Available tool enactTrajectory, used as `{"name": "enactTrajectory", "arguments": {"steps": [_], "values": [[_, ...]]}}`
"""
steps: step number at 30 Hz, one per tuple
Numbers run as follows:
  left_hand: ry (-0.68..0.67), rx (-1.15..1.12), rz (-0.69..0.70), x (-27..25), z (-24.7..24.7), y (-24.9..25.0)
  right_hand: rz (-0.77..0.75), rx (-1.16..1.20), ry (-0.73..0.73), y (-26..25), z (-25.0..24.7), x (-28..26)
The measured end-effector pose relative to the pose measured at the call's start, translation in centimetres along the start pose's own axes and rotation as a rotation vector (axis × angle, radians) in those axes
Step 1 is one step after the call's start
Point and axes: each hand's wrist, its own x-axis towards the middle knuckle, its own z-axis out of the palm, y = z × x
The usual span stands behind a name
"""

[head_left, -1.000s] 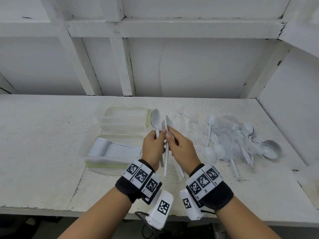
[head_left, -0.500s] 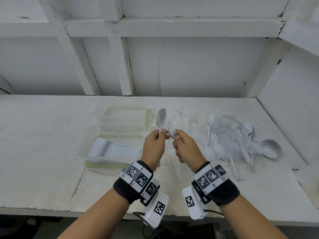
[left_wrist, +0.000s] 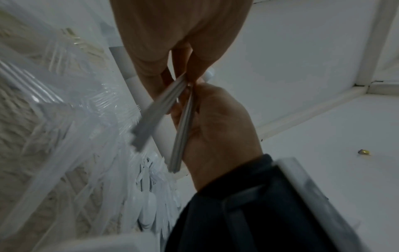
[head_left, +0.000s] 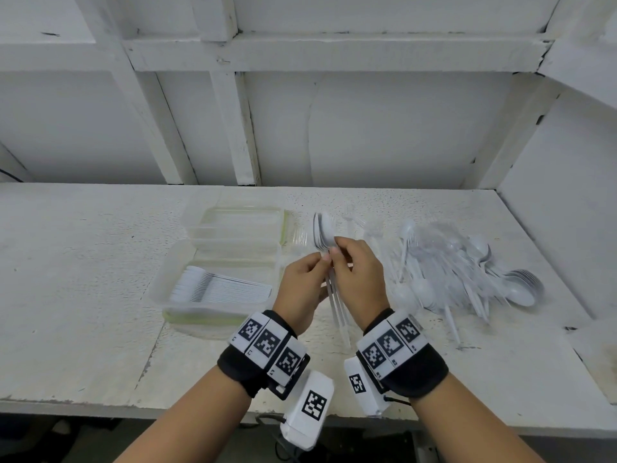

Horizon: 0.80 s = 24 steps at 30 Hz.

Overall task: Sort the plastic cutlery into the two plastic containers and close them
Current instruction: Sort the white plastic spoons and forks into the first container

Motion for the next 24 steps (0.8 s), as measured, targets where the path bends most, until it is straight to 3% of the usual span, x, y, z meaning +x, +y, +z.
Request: {"name": "enactTrajectory", "arguments": {"steps": [3,8,12,15,19,24], "values": [[-0.013,0.007,-0.008,-0.1,-0.1,0.2,-0.05,-0.051,0.031,-0.1,0.0,-0.2],[-0.106,0.007,-0.052,-0.5,-0.4,0.5,0.272,0.457,-0.053,-1.3,-0.4,-0.3],[-0.091,-0.002,-0.095,-0.4,-1.2,0.7,0.377,0.558,-0.189,-1.4,-1.0,-0.5],[-0.065,-0.03,-0.097,-0.5,-1.8,1.0,0.301,0.396,-0.267,-1.6,-1.2,-0.5],[0.063,-0.12,-0.109,-0.1,-2.9,1.0,0.058,0.018,-0.193,-0.8,-0.7,-1.1],[0.126,-0.242,-0.102,0.1,-3.6,1.0,-0.156,-0.197,-0.25,-0.3,0.9,-1.9]]}}
